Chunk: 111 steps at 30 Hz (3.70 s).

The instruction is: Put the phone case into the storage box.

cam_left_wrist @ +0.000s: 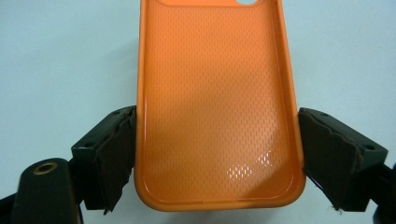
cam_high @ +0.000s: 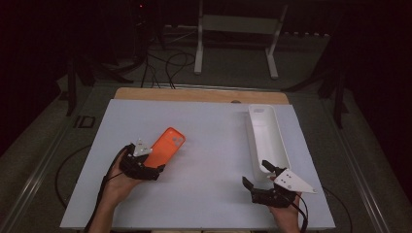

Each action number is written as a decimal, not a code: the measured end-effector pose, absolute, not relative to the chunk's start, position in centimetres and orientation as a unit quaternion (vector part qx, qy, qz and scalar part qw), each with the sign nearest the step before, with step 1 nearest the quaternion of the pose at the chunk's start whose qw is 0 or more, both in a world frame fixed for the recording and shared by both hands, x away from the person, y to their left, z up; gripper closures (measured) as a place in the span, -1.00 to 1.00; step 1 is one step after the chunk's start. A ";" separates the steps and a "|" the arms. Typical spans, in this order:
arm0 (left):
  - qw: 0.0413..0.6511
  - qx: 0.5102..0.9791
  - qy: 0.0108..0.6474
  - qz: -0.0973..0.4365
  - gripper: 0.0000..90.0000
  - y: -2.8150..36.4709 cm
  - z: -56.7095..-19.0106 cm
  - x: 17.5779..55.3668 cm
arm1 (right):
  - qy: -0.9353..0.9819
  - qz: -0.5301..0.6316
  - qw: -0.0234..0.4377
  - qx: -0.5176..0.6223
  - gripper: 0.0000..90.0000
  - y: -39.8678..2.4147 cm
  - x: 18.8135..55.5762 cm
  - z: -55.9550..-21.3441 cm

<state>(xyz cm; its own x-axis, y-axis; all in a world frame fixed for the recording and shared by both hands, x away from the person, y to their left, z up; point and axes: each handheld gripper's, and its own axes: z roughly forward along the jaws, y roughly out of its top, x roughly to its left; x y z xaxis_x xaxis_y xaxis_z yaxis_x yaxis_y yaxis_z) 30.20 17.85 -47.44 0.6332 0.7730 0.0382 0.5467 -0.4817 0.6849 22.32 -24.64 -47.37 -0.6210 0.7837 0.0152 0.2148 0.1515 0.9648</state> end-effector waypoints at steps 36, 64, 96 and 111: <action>0.381 0.829 0.336 0.233 -0.63 14.7 -44.9 29.1 | 0.719 0.558 0.178 0.373 -0.78 -21.5 26.1 -45.1; 0.397 0.830 0.301 0.250 -0.63 13.8 -44.0 28.1 | 0.740 0.550 0.110 0.371 -0.80 -17.8 29.9 -43.5; 0.416 0.838 0.248 0.253 -0.63 11.5 -42.6 26.2 | 0.749 0.560 0.037 0.353 -0.80 -13.7 32.8 -43.0; 0.421 0.840 0.241 0.242 -0.64 11.1 -42.9 26.3 | 0.739 0.563 -0.079 0.362 -0.11 -12.4 33.6 -43.7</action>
